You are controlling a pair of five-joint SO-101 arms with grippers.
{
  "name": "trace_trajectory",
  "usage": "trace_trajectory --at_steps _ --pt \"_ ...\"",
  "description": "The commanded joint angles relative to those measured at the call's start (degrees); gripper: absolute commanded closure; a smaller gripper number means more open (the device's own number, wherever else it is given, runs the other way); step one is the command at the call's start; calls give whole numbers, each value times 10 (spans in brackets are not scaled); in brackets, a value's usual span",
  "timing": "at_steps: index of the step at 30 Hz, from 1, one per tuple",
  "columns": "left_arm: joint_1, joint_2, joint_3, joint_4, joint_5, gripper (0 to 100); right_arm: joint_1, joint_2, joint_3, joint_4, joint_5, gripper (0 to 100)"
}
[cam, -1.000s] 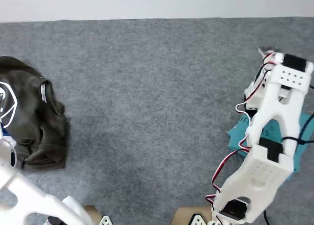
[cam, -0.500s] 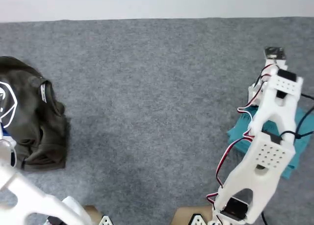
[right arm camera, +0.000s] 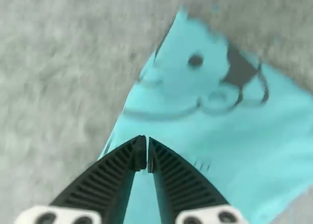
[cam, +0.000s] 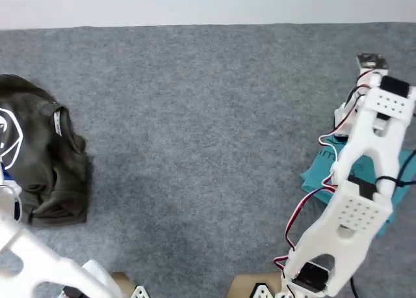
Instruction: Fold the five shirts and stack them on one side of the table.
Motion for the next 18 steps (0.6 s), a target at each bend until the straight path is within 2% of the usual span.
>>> trace_trajectory --at_steps 1,3,8,12,18 --pt "3 -12 -6 -8 -4 993 -4 -51 -28 87 -1 987" --pt "3 -12 -5 -8 -4 993 -5 -49 -21 117 -3 988" --pt "3 -12 -5 -7 -4 993 -7 -15 51 113 -2 988" --pt "2 -13 -6 -7 -3 993 -21 5 53 115 -5 988" --pt "2 -13 -51 12 1 993 -44 -143 48 116 -6 988"
